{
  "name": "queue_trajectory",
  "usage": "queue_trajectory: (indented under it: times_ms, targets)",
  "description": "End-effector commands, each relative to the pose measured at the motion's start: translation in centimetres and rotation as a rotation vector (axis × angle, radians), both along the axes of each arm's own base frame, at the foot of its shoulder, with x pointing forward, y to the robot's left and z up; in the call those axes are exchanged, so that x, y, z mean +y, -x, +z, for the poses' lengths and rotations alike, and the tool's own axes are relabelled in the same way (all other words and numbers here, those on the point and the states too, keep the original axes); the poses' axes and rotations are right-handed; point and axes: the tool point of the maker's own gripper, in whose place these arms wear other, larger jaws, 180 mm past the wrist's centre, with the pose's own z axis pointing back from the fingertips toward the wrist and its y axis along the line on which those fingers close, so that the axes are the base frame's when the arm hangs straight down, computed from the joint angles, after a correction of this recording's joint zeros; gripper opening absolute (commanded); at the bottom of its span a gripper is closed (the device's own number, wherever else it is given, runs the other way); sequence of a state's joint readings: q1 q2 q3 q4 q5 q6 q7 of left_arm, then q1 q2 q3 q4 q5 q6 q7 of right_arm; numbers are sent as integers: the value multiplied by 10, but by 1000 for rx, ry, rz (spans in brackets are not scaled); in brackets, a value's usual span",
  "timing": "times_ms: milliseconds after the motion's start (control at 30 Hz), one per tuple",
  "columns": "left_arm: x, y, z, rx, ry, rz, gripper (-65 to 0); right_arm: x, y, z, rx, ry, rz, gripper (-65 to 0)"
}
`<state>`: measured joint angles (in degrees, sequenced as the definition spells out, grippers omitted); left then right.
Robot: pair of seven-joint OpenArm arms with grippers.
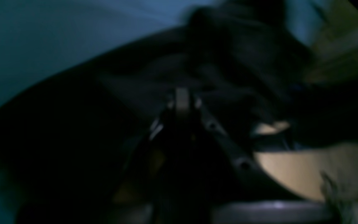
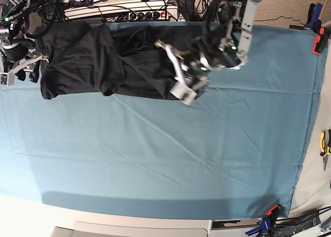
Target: Fold the T-shirt properly
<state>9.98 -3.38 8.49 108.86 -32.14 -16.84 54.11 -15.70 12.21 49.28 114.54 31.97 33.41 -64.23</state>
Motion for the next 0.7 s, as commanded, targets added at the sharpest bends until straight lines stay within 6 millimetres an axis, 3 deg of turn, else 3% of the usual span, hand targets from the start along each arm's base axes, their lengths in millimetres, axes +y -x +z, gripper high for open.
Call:
queue_trajectory:
  times_ms: [0,133,333,533,667]
  targets:
    - [3,-5,9,-15,32,33,-650,-2,-6,15,-48,25,9,-382]
    - [22,6,-10,49,-6,77,-650,-2,-7,15,-50,24,10,-382]
    - [21,33,-25,128,4,68,-650,0,-8,16,-59,14,16,-382]
    - [22,32,-28,131,5,80,-650,0,-8,16,-59,14,15,-381]
    - [25,33,-44,181,-30,121,-650,0,-8,16,-58,14,15,-382]
